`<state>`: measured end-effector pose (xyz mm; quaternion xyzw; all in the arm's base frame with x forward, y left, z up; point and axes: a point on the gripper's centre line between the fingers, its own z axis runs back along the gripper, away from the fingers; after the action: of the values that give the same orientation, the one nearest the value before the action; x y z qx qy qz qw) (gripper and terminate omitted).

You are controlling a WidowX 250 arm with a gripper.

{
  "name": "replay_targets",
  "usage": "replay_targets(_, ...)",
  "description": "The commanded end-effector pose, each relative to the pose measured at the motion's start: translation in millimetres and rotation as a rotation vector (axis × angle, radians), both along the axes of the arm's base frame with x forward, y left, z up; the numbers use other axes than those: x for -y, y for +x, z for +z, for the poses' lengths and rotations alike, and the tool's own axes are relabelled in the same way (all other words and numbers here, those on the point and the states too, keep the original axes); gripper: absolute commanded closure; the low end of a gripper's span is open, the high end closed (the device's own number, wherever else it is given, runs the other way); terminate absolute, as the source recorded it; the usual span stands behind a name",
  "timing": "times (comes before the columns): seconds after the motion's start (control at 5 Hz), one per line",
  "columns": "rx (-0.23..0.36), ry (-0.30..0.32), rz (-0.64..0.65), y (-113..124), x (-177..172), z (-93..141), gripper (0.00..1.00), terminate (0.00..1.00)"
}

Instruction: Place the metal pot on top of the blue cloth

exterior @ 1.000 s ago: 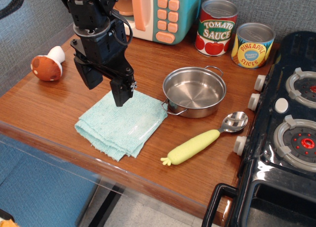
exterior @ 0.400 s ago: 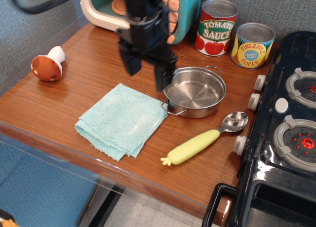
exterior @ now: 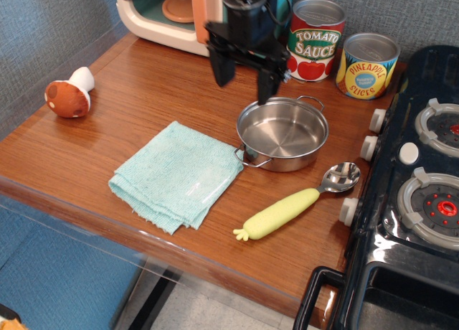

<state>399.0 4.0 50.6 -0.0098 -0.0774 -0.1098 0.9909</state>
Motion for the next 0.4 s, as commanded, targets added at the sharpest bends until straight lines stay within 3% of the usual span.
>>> replay_targets(0.0,0.004,-0.050,0.035,16,4,-9,0.00,0.00)
replay_targets(0.2,-0.025,-0.052,0.043,14,7,-19,1.00,0.00)
